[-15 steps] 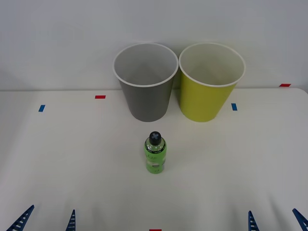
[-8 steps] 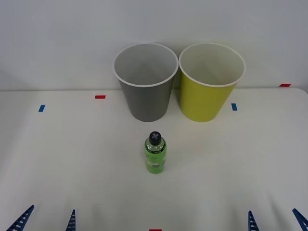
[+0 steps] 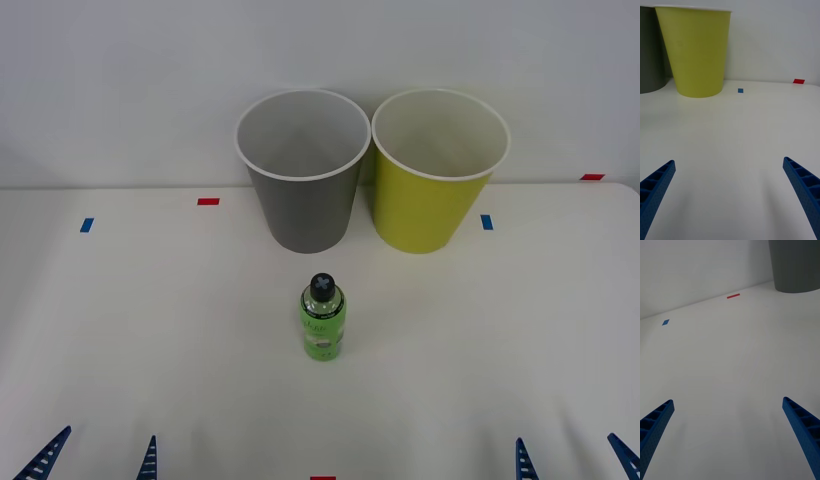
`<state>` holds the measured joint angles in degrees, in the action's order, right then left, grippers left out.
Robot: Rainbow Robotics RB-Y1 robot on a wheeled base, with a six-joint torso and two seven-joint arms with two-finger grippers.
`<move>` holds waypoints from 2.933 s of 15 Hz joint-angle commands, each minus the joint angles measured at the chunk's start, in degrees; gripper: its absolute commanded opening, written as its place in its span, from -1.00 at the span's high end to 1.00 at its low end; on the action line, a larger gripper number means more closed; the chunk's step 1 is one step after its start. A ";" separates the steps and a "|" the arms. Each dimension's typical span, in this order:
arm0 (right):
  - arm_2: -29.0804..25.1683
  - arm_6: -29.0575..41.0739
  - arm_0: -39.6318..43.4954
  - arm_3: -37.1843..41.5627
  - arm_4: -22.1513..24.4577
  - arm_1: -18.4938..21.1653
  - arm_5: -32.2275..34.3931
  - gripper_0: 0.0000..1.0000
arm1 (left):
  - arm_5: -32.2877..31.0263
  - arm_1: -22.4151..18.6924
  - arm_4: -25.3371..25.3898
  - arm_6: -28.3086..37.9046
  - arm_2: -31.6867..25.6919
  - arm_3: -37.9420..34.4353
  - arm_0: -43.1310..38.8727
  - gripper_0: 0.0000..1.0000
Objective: Put cans in the gray bin and PET bottles in the light green bin.
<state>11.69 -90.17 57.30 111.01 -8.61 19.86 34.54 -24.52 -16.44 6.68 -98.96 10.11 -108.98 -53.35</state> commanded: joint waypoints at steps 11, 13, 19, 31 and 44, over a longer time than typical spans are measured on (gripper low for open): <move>0.00 0.00 0.00 0.00 0.00 0.00 0.00 -1.00 | -5.10 -10.81 1.32 0.97 7.91 0.44 8.88 -1.00; 0.00 0.00 0.00 0.00 0.00 0.00 0.00 -1.00 | -5.98 -14.94 1.58 0.88 11.07 0.44 11.60 -1.00; 0.00 0.00 0.00 0.00 0.00 0.00 0.00 -1.00 | -6.06 -20.92 2.38 0.70 19.42 1.49 21.53 -1.00; 0.00 0.00 0.00 0.00 0.00 0.00 0.00 -1.00 | 1.76 -19.86 5.63 1.14 26.19 5.98 38.15 -1.00; 0.00 0.00 0.00 0.00 0.00 0.00 0.00 -1.00 | 8.61 -12.48 6.51 1.67 28.83 6.06 44.03 -1.00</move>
<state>11.69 -90.18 57.30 111.01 -8.61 19.86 34.54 -16.74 -29.41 13.13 -97.32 38.90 -102.92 -9.86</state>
